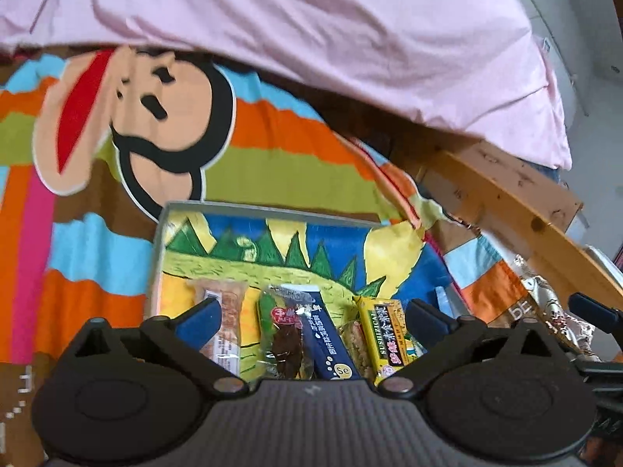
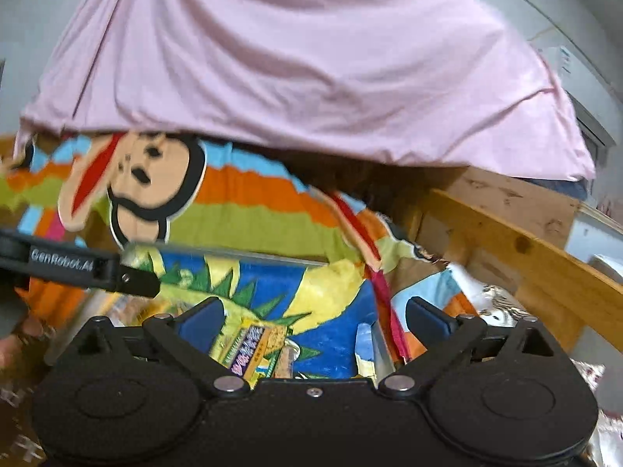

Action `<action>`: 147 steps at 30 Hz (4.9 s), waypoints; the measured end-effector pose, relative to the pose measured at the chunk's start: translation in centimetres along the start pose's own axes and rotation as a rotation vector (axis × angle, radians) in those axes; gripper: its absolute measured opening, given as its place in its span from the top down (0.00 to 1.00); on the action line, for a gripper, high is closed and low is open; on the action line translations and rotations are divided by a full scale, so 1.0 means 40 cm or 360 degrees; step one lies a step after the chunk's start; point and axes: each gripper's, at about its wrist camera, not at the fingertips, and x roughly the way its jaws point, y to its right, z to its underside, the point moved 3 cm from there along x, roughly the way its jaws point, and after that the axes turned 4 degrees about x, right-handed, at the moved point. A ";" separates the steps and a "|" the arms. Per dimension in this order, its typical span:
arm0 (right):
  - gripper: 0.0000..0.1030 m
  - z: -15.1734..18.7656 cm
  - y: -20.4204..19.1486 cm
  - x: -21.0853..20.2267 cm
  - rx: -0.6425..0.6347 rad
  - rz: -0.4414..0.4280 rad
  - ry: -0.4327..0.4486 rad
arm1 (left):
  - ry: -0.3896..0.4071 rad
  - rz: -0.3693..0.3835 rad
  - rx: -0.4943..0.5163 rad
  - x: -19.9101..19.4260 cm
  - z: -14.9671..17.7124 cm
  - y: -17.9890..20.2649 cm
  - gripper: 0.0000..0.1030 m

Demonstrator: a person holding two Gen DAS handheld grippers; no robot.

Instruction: Organize snacks

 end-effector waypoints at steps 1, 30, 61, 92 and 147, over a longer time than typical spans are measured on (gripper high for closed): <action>0.01 -0.001 0.005 -0.019 0.0025 -0.0004 0.0013 | 0.0011 -0.0007 0.0005 -0.018 0.000 0.002 0.01; 0.01 0.132 0.063 -0.445 0.0404 0.0065 -0.0122 | -0.0076 -0.0235 0.0179 -0.441 0.224 0.115 0.00; 0.01 0.244 -0.058 -0.394 0.0075 -0.0061 -0.0709 | -0.0316 -0.0428 0.0315 -0.468 0.332 0.132 0.00; 0.01 0.255 -0.138 -0.381 -0.0120 -0.0330 -0.0807 | -0.0467 -0.0599 0.0176 -0.447 0.331 0.079 0.00; 0.53 0.290 -0.012 -0.008 0.0766 -0.0566 -0.1208 | -0.0912 -0.0177 0.0095 -0.170 0.414 0.152 0.01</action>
